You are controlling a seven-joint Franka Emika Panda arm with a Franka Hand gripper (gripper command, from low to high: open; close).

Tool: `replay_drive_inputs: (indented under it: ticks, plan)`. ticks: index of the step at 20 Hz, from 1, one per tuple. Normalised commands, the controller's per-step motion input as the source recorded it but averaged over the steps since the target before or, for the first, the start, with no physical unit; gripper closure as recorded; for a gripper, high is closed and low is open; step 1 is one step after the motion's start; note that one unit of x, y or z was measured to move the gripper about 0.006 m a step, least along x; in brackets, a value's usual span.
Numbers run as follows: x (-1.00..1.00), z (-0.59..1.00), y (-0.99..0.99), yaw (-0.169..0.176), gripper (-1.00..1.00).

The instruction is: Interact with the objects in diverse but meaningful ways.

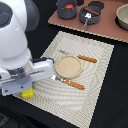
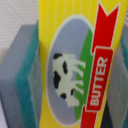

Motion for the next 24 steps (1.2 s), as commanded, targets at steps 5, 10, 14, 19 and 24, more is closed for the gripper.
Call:
replay_drive_inputs:
  ticks: [5,10,14,19,24]
  plan:
    - [0.85,0.42,0.23,-0.005,1.0]
    - [0.55,0.1,0.69,0.029,1.0]
    - [0.28,0.01,0.87,0.038,1.0]
    - [0.2,0.0,0.87,0.039,1.0]
    - [0.17,-0.01,0.85,0.04,1.0]
